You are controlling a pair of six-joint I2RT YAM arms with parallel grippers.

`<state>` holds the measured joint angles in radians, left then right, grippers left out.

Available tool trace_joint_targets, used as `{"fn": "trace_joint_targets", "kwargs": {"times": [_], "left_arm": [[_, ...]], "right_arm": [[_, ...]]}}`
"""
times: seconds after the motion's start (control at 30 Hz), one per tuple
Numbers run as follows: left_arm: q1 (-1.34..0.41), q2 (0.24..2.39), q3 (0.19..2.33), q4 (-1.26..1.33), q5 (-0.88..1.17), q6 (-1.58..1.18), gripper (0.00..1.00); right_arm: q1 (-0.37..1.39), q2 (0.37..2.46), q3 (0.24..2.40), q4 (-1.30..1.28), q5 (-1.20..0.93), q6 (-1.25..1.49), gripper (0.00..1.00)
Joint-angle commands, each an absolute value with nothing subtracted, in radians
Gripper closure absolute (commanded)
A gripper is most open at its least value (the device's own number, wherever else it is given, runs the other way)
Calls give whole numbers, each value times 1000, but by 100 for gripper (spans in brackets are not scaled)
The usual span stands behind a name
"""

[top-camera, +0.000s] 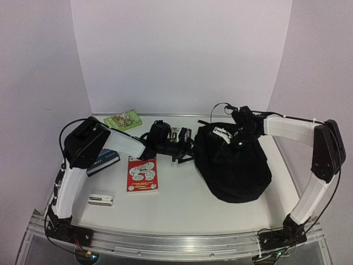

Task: Pack the student bag
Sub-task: Unzip the student bag at the center of the board.

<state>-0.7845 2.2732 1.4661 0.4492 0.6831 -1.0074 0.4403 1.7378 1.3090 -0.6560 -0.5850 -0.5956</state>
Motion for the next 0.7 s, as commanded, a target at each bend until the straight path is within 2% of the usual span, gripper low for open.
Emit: {"fn": "trace_joint_targets", "kwargs": {"times": [0.0, 0.17, 0.27, 0.67], "left_arm": [[-781, 2324, 1513, 573, 715, -1111, 27], [-780, 2340, 1515, 595, 707, -1139, 27], [-780, 2341, 1509, 600, 700, -1145, 27], [-780, 2365, 1523, 609, 699, -1161, 27]], "right_arm": [[460, 1701, 1226, -447, -527, -690, 53], [482, 1697, 1140, -358, -499, -799, 56], [495, 1700, 1110, -317, -482, -827, 61], [519, 1764, 1077, -241, -421, -886, 67]]}}
